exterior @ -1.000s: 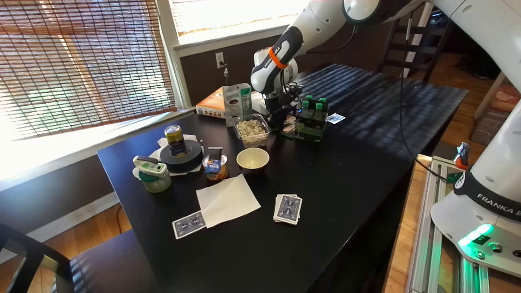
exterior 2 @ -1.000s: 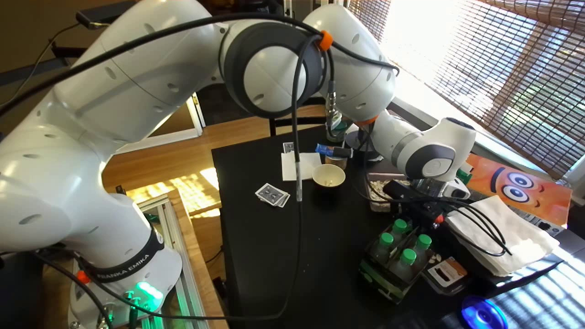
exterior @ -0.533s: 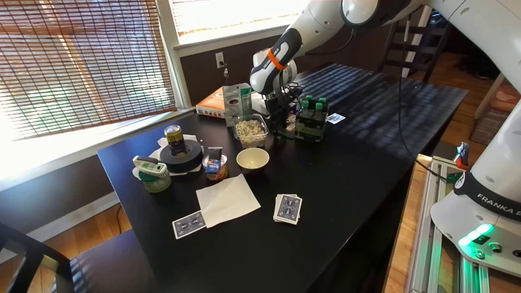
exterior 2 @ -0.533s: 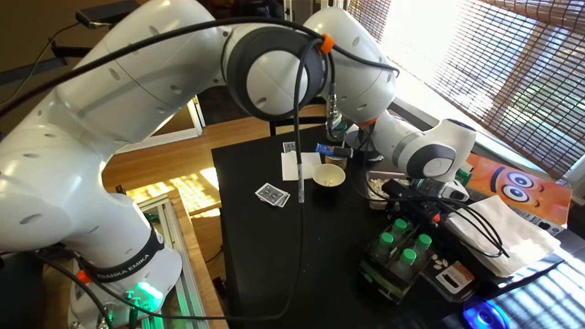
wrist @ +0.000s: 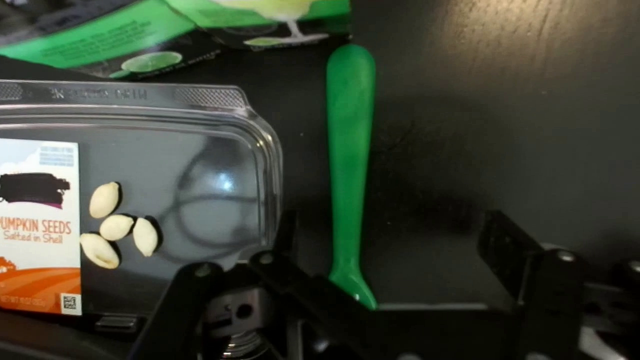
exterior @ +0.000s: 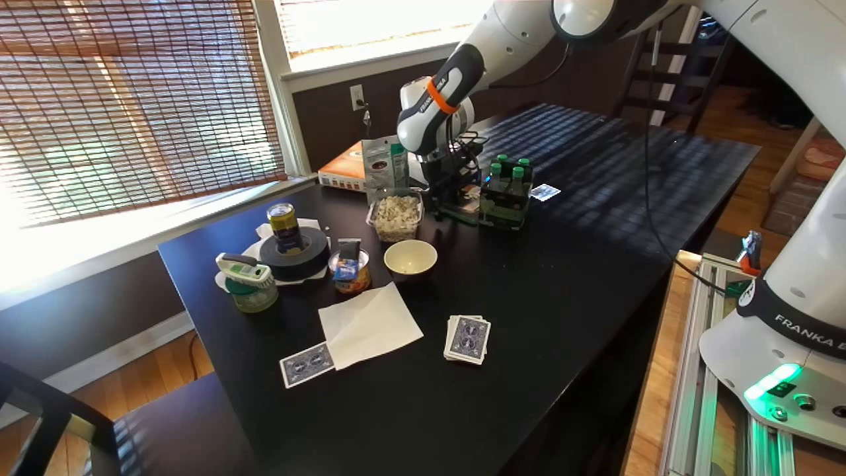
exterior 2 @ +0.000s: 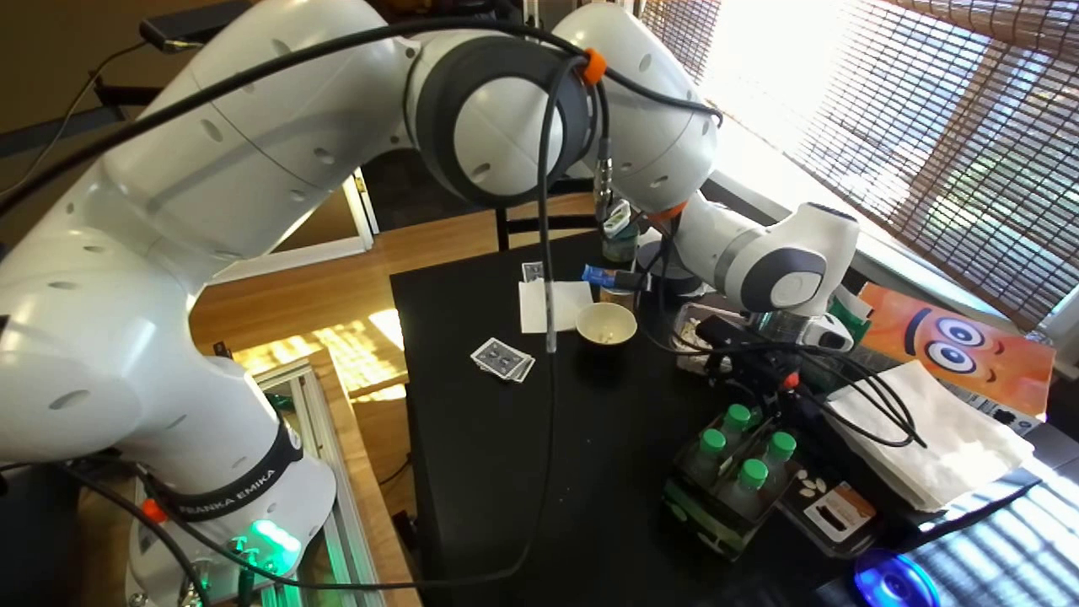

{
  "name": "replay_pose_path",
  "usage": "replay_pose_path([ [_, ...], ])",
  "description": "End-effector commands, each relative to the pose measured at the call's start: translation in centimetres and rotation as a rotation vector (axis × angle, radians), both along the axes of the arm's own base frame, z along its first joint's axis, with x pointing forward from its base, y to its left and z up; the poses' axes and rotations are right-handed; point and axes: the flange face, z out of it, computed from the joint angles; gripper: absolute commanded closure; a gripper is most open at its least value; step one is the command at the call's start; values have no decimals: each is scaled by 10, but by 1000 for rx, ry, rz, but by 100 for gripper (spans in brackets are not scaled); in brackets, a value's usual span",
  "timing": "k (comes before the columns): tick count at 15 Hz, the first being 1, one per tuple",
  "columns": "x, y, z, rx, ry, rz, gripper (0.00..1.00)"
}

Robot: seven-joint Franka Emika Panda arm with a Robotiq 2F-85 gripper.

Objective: Pick up the green spoon and place it in the clear lunch box with grains in it

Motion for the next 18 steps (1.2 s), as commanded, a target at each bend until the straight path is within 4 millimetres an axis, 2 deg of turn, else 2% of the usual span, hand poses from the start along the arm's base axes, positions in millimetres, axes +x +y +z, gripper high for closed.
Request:
replay_pose_path([
  [1, 0, -5, -3, -24, 11, -10, 24],
  [2, 0, -9, -4, -27, 11, -14, 26],
  [5, -3, -21, -8, -34, 17, -29, 20],
  [7, -5, -27, -11, -34, 23, -37, 21],
  [9, -6, -31, -12, -33, 27, -43, 26],
  [10, -6, -31, -11, -32, 26, -45, 30],
  [18, -4, -21, -6, -31, 22, -28, 32],
])
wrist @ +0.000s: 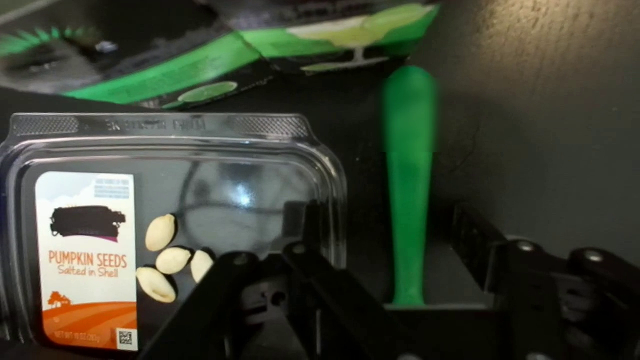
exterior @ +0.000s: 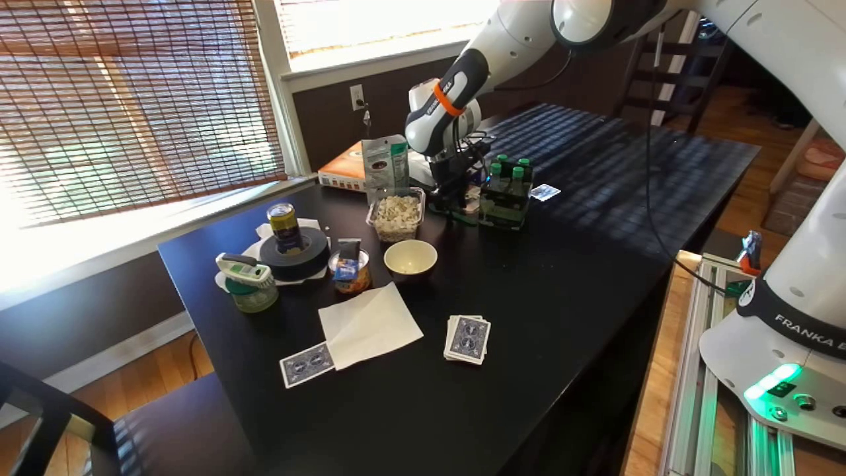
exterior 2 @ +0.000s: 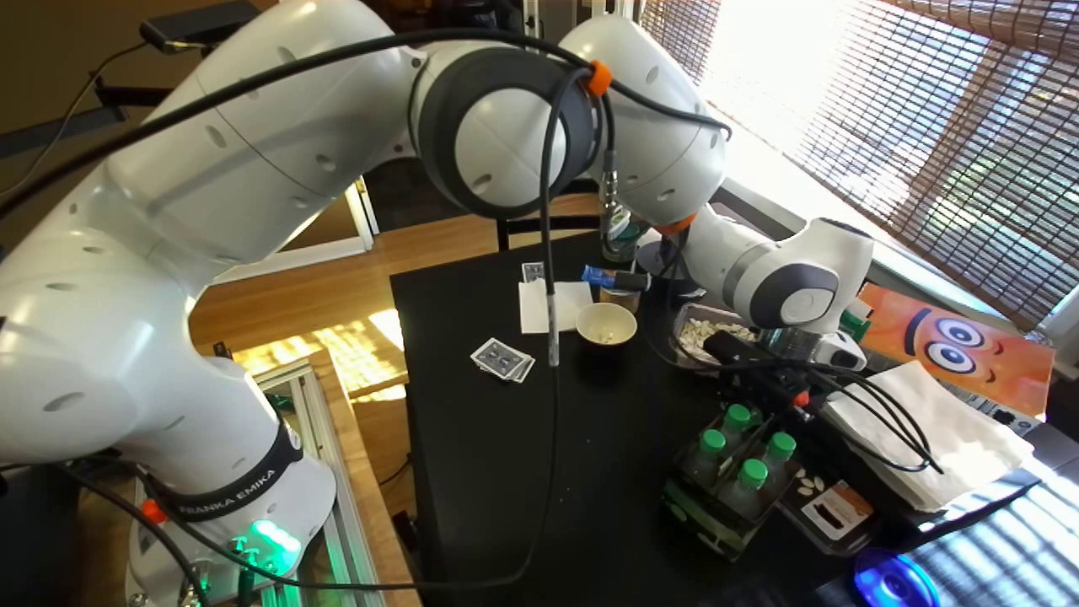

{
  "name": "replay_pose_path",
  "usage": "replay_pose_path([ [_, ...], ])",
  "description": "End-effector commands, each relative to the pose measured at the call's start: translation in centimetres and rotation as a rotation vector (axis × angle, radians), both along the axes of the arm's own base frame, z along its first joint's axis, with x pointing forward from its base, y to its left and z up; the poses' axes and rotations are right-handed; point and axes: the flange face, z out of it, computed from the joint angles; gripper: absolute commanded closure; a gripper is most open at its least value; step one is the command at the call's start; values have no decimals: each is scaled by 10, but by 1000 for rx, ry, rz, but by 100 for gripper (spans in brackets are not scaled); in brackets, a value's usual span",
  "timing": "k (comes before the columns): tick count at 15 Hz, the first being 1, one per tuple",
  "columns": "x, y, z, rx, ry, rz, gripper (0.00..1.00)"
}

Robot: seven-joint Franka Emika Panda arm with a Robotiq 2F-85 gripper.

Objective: Pick up the green spoon and place it in the clear lunch box with grains in it

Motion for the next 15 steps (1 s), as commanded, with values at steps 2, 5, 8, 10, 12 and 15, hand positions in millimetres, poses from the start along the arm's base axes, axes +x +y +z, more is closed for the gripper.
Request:
replay_pose_path([
  [2, 5, 9, 4, -25, -1, 7, 34],
  [5, 8, 15, 11, -60, -29, 17, 31],
  [8, 11, 23, 16, -71, -44, 32, 26],
  [10, 12, 28, 15, -67, -41, 40, 28],
  [12, 14, 28, 12, -63, -38, 43, 31],
  [15, 14, 24, 7, -58, -32, 36, 36],
])
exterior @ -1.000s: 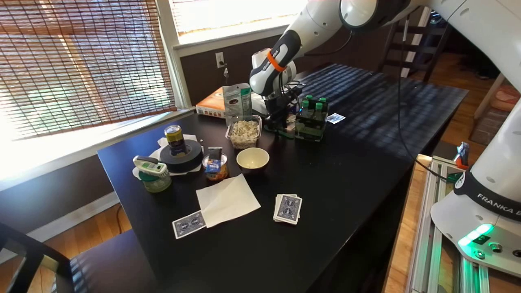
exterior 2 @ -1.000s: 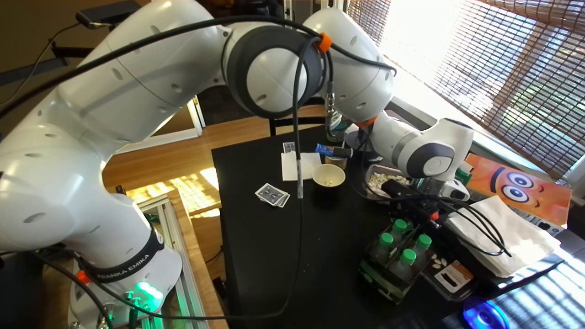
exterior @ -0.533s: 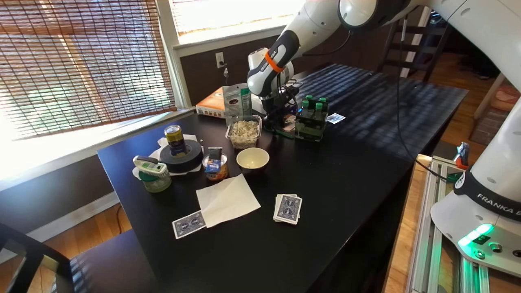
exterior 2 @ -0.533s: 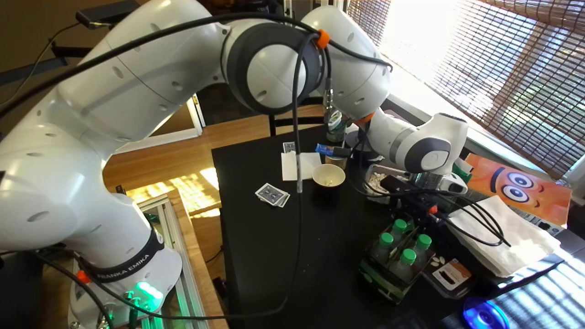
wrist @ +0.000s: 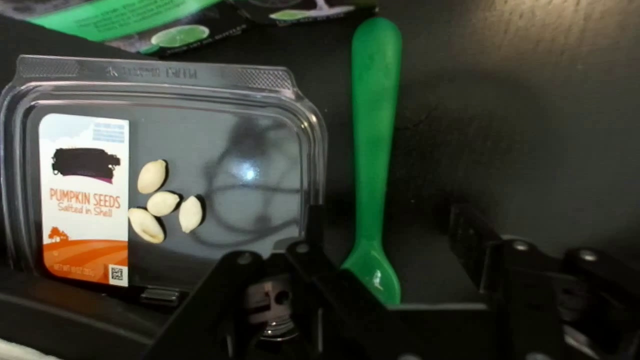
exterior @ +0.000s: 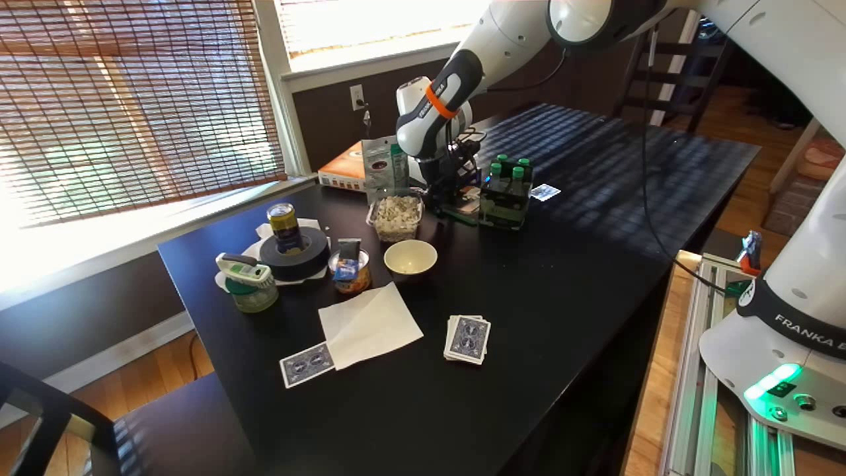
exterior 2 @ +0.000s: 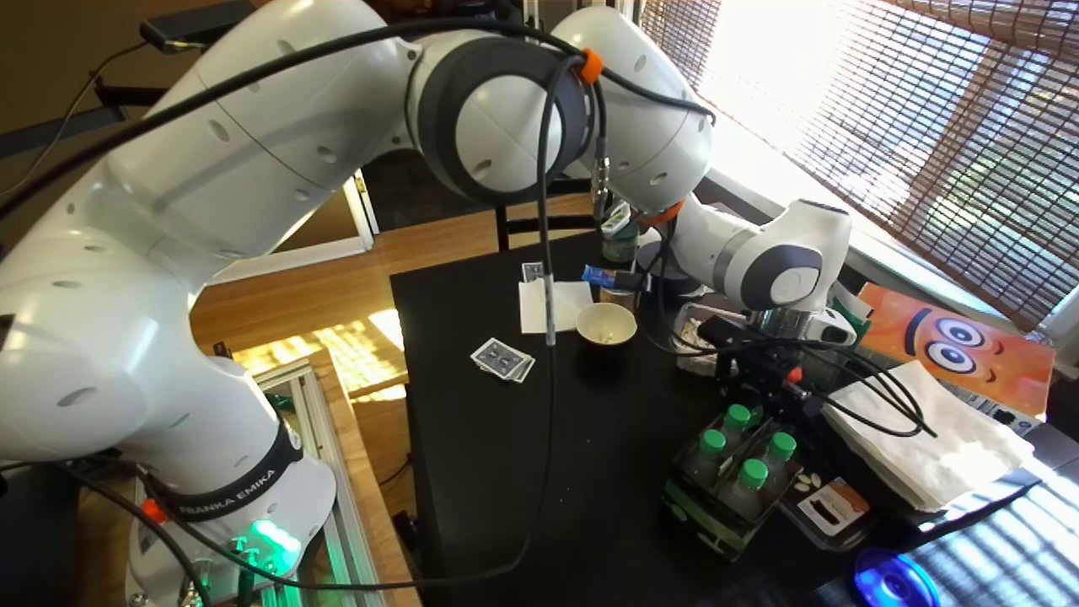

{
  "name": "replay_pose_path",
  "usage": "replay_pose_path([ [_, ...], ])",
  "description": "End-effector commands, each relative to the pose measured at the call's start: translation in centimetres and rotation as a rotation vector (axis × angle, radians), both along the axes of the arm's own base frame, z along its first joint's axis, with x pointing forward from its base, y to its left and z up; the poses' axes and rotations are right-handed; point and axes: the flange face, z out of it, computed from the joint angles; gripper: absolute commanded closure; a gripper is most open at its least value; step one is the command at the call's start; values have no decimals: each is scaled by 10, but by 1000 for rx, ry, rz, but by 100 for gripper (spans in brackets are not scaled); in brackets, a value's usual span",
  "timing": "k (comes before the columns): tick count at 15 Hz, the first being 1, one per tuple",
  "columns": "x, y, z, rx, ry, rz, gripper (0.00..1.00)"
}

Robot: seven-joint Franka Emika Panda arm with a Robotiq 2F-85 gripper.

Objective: Pick up the green spoon and place it in the clear lunch box with grains in it

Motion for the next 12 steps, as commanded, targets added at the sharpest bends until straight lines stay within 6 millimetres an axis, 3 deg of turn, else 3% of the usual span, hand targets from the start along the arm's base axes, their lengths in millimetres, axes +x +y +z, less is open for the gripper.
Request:
replay_pose_path([
  [1, -1, -4, -3, -10, 11, -9, 37],
  [6, -4, -14, -12, 16, 27, -23, 41],
  [7, -4, -15, -12, 19, 27, -27, 48],
  [8, -4, -16, -12, 23, 27, -31, 67],
  [12, -3, -23, -8, 22, 24, -42, 95],
])
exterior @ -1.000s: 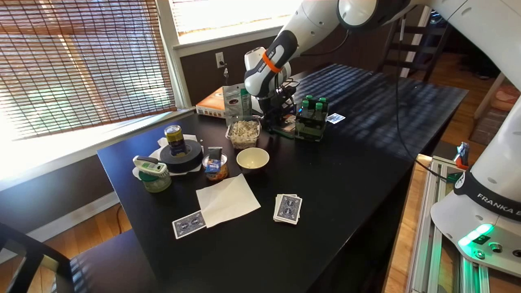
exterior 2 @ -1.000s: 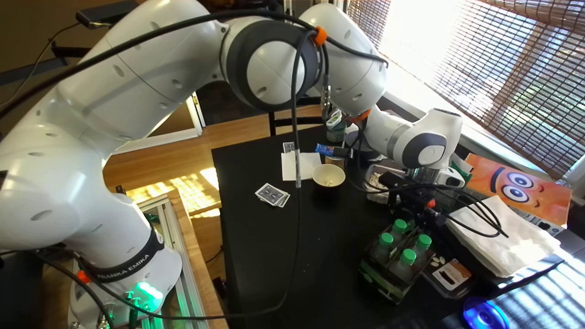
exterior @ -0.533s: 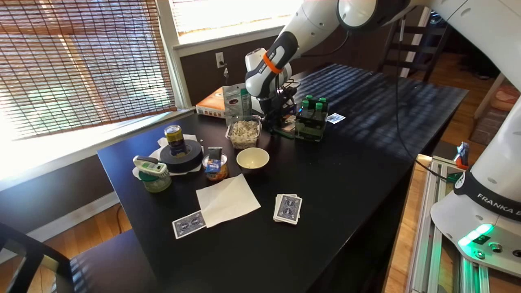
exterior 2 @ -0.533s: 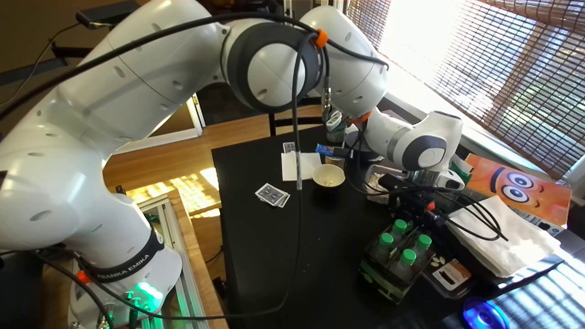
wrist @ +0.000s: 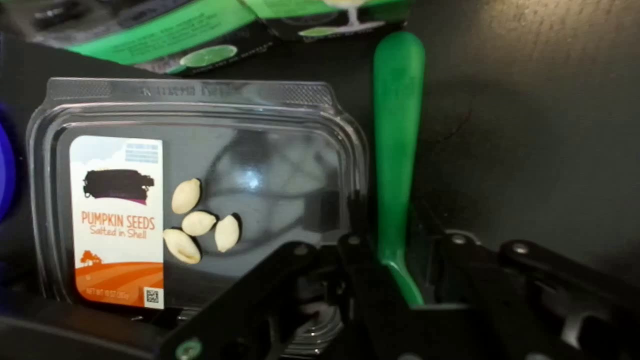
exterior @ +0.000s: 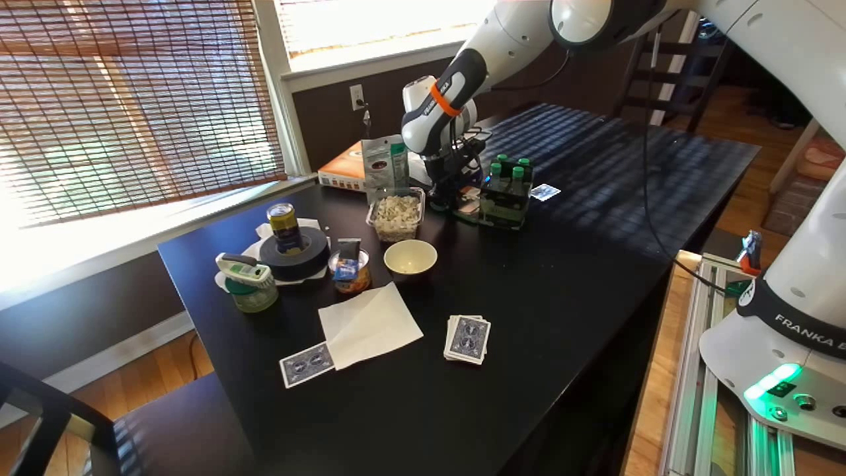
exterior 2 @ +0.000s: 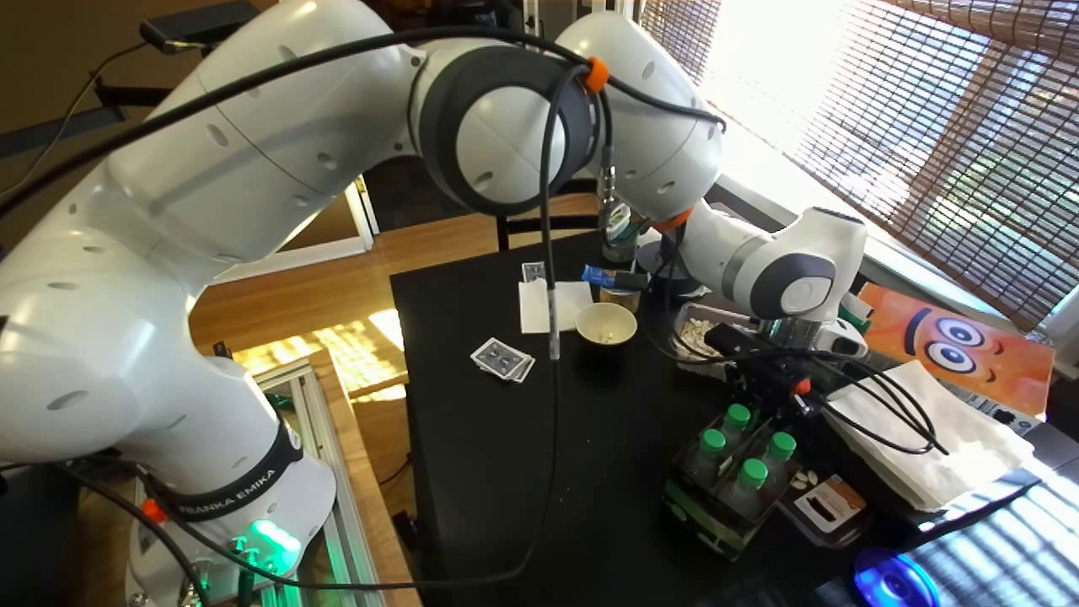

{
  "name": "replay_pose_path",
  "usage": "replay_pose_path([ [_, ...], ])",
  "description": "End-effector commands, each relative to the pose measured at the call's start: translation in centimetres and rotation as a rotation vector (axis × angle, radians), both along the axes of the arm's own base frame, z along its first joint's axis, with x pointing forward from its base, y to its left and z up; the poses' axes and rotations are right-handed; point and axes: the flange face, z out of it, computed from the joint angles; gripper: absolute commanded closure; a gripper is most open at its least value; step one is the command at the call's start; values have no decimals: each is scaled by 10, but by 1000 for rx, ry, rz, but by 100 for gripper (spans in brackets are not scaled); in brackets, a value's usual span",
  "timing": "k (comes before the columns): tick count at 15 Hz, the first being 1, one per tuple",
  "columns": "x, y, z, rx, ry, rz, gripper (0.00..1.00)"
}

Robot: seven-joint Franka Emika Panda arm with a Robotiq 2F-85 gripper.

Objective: Pick up the green spoon and place it in the clear lunch box with grains in it

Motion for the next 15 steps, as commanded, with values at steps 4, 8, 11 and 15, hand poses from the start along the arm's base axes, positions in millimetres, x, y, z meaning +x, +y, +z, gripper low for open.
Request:
replay_pose_path([
  [4, 1, -8, -5, 13, 16, -16, 99],
  [8, 0, -4, 8, 19, 4, -7, 98],
  [11, -2, 3, 23, 20, -14, 9, 98],
  [15, -3, 10, 46, 7, -41, 15, 98],
])
